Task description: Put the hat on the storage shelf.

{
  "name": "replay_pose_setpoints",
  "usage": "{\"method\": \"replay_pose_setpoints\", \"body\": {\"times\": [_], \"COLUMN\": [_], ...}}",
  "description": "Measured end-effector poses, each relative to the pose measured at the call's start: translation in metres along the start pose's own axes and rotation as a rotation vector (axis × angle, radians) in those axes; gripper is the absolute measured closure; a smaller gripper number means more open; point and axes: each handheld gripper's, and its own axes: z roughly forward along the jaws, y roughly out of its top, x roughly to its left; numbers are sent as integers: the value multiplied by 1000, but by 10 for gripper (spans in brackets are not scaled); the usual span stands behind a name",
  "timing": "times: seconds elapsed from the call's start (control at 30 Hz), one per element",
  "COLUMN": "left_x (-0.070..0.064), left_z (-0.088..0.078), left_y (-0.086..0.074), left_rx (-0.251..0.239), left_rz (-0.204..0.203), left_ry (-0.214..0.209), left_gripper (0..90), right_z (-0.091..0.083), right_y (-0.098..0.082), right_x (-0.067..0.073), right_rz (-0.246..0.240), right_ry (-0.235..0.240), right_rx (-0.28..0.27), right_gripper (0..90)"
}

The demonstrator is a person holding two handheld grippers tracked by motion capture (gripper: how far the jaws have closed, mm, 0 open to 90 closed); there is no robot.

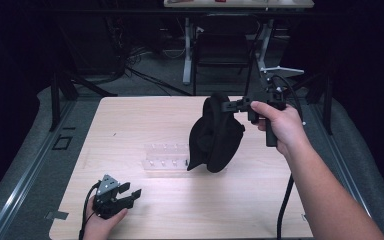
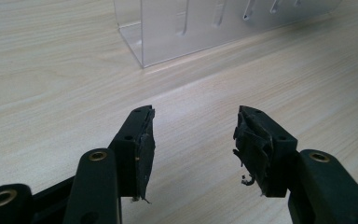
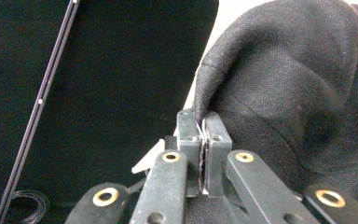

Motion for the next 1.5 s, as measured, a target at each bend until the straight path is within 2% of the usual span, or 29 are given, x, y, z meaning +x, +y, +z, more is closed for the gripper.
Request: {"method": "replay_pose_setpoints", "body": {"times": [0.4,0.8,0.9,1.13,1.33,1.5], "left_x": [0,-1,-1,-8,-13,-19], "left_z": [0,1,0,-1,-4,-6], "left_y": [0,1,2,8,16,27], "left_rx": [-5,-7,-7,-41,-51,-84], "left_rz": [-1,0,4,28,47,62], "left_ry": [-3,-6,-4,-13,-1,-22], "left_gripper": [467,467,466,468,505,534], "right_z": [13,26,29,37,42,48], "right_y": [10,12,12,10,8,4], "right_x": [-4,-4,-3,2,4,5], "right_rz": [-1,-6,-12,-23,-19,-19], "right_ry": [-1,-29,-22,-8,-2,28], "right_rx": [-4,4,7,6,-2,0], "right_gripper": [883,883,883,882,882,882]}}
